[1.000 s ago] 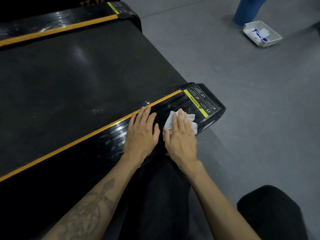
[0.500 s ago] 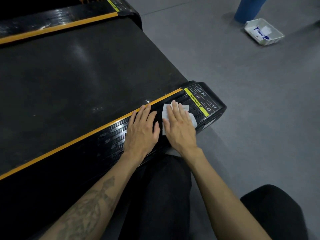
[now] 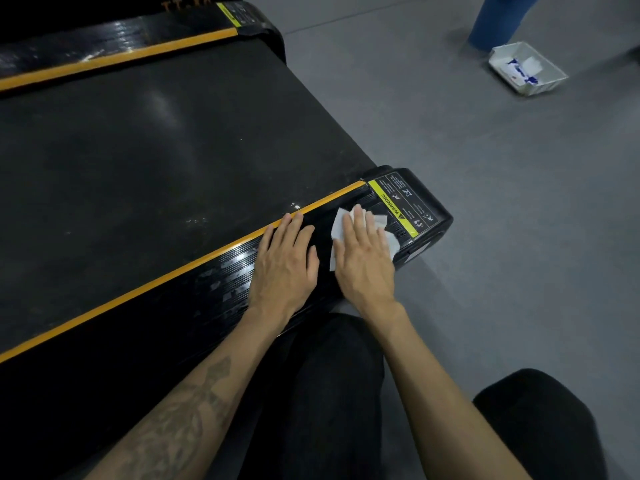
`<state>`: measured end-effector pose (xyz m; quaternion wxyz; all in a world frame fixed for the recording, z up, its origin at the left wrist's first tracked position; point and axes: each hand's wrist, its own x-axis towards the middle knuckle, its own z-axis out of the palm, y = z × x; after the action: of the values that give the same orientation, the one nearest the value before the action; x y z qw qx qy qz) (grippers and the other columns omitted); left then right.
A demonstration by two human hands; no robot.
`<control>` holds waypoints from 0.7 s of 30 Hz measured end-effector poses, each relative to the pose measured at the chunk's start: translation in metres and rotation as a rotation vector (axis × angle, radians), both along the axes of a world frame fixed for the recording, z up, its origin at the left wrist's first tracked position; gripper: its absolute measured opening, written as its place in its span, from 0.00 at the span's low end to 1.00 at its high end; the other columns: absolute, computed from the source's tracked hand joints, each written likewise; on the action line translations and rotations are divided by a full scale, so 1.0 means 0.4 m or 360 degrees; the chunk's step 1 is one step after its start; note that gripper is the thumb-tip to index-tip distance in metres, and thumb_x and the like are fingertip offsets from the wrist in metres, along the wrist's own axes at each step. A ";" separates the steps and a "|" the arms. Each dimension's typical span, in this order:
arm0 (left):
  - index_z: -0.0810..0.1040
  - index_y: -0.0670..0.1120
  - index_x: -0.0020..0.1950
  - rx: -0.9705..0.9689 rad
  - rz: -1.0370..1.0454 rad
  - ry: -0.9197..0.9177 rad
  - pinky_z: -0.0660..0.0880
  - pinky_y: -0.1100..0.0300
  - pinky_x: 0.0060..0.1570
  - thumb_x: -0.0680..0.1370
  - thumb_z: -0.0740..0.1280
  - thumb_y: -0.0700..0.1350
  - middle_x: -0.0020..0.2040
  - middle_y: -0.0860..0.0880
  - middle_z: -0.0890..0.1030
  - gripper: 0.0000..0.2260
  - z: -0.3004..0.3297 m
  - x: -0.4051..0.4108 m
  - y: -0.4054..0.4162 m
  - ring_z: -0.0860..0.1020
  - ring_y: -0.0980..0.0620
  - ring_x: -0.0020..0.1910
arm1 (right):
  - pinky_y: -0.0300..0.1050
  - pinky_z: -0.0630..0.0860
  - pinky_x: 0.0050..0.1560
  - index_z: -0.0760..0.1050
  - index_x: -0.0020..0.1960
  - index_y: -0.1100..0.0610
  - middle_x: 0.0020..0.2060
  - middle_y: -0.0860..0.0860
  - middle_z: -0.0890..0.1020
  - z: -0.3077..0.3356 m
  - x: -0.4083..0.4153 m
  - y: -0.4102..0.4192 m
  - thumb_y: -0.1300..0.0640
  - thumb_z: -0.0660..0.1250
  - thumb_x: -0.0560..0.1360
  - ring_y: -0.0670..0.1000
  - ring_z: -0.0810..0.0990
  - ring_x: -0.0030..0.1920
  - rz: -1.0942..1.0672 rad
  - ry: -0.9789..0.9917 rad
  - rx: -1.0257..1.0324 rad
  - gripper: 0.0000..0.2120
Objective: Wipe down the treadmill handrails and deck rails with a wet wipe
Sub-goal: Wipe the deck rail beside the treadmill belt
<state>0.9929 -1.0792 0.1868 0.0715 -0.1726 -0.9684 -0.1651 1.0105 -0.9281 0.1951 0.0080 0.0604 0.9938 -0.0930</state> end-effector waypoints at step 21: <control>0.72 0.46 0.74 0.0025 0.0007 0.0054 0.58 0.45 0.80 0.85 0.57 0.46 0.79 0.45 0.69 0.18 -0.013 -0.005 0.001 0.62 0.47 0.80 | 0.54 0.43 0.82 0.46 0.84 0.57 0.84 0.54 0.46 0.012 -0.092 0.057 0.48 0.42 0.88 0.54 0.42 0.83 0.0224 -0.0069 -0.0013 0.27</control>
<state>0.9908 -1.0786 0.1816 0.0896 -0.1726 -0.9661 -0.1696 0.9737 -0.9053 0.2001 0.0363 -0.0077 0.9948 -0.0948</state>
